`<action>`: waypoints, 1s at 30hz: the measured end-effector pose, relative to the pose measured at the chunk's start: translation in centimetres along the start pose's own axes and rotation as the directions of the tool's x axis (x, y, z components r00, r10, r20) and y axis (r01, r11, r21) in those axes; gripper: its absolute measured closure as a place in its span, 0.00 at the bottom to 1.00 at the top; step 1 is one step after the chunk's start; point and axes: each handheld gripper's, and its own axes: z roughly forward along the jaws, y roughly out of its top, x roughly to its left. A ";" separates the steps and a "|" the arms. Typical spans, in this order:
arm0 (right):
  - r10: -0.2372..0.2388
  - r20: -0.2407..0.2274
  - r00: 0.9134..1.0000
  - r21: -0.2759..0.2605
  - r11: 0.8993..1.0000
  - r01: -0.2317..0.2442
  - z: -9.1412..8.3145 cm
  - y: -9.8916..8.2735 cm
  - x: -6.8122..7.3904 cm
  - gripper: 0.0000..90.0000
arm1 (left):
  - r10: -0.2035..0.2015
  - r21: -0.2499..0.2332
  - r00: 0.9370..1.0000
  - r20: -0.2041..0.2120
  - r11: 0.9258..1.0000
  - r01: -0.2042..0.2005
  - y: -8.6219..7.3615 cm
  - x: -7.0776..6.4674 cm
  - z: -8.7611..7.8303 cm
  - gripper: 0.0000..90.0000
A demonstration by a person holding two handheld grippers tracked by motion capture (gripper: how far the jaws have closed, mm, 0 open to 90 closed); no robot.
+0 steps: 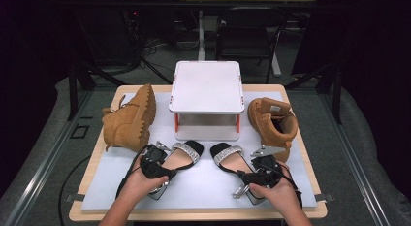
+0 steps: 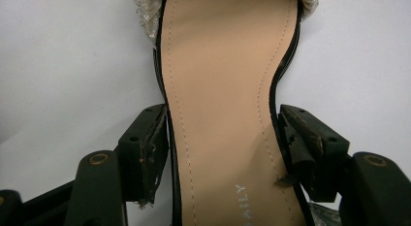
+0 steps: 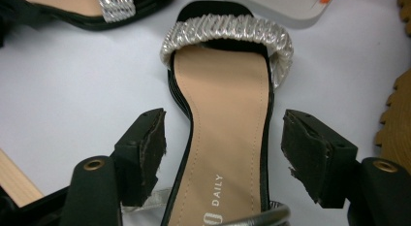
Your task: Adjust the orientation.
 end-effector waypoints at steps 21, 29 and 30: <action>0.018 0.027 0.999 0.151 0.988 -0.022 2.4 0.0 0.1 0.42 | -0.006 0.010 1.000 0.002 1.000 0.006 0.1 0.1 0.0 0.41; 0.022 0.043 0.999 0.137 0.990 -0.027 2.5 0.3 -0.3 0.46 | -0.025 0.017 1.000 -0.003 1.000 0.025 0.2 0.0 0.0 0.42; 0.021 0.042 0.999 0.142 0.990 -0.027 2.5 0.4 -0.4 0.46 | -0.028 0.020 1.000 -0.004 0.999 0.028 0.3 0.0 0.0 0.43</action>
